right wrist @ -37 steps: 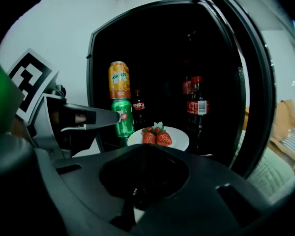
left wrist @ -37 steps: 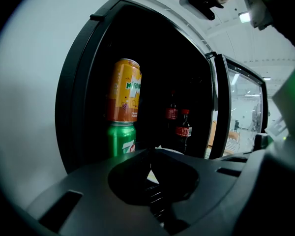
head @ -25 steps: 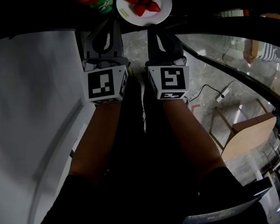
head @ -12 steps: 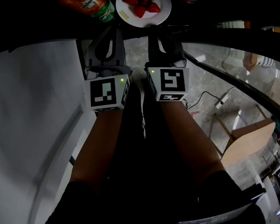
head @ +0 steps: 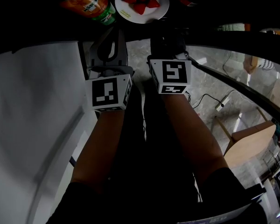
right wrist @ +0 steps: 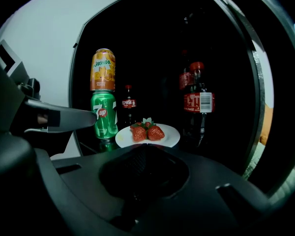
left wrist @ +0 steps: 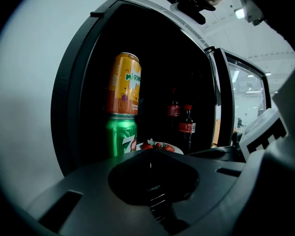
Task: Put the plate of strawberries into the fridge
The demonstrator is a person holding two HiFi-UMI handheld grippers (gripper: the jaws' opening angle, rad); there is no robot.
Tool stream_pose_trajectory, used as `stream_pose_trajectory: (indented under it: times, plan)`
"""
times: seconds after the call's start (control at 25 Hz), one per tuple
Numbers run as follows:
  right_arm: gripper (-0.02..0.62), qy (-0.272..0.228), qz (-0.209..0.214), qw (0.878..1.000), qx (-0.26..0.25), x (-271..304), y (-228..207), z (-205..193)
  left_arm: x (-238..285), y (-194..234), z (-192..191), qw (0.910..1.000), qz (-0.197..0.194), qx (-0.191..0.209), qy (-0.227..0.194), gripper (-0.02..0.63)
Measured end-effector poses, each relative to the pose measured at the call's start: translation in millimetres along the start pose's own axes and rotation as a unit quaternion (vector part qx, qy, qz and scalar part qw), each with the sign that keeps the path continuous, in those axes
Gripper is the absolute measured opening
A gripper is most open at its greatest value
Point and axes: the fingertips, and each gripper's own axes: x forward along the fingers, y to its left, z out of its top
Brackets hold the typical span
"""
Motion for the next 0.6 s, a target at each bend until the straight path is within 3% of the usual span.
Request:
stream_pose_trajectory:
  times: [0.6]
  plan:
    - [0.005, -0.022, 0.005, 1.0, 0.007, -18, -6, 33, -5, -5, 19, 0.9999, -0.004, 0.008, -0.008, 0.006]
